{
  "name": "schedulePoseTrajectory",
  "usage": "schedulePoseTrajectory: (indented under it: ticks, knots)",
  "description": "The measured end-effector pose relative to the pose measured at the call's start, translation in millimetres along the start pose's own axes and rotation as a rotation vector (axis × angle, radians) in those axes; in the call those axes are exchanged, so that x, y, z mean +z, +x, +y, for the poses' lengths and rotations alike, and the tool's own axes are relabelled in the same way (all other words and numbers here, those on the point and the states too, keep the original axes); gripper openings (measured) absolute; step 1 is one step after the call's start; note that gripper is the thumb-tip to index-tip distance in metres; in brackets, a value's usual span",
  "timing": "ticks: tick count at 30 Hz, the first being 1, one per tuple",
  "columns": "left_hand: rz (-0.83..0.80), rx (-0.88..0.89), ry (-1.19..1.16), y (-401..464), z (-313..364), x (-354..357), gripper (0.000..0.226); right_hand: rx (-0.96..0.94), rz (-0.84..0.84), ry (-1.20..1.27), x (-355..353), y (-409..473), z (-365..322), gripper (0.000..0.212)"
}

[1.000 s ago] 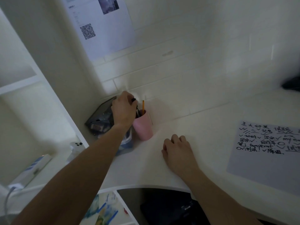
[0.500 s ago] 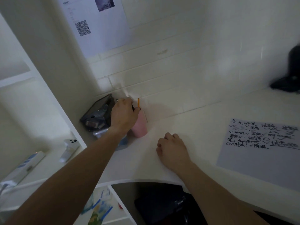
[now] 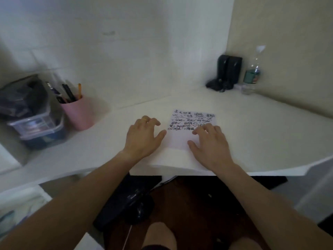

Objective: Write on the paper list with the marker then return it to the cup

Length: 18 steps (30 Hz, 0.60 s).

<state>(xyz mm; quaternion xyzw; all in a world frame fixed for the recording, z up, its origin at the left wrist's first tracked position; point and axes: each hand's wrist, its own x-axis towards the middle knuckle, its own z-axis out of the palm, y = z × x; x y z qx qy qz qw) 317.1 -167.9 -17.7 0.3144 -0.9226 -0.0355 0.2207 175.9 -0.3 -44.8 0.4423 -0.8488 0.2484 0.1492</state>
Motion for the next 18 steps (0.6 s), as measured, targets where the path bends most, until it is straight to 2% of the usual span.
schedulePoseTrajectory:
  ticks: [4, 7, 11, 14, 18]
  knots:
    - [-0.047, 0.087, -0.122, 5.3, 26.4, 27.2, 0.042, 0.115, -0.044, -0.089, -19.8, -2.2, 44.9, 0.039]
    - [-0.111, 0.157, -0.176, 7.8, 30.7, 38.5, 0.052, 0.141, -0.094, -0.111, -19.2, -2.5, 53.7, 0.04]
    - [-0.16, 0.166, -0.231, 10.2, 27.3, 43.3, 0.063, 0.127, -0.042, -0.108, -6.3, 0.5, 63.2, 0.044]
    - [-0.126, 0.178, -0.233, 8.1, 23.9, 47.7, 0.055, 0.135, -0.005, -0.1, -3.0, 0.4, 65.3, 0.033]
    - [-0.097, 0.198, -0.239, 8.2, 26.1, 50.0, 0.049, 0.113, 0.066, -0.051, -5.4, 0.3, 55.0, 0.031]
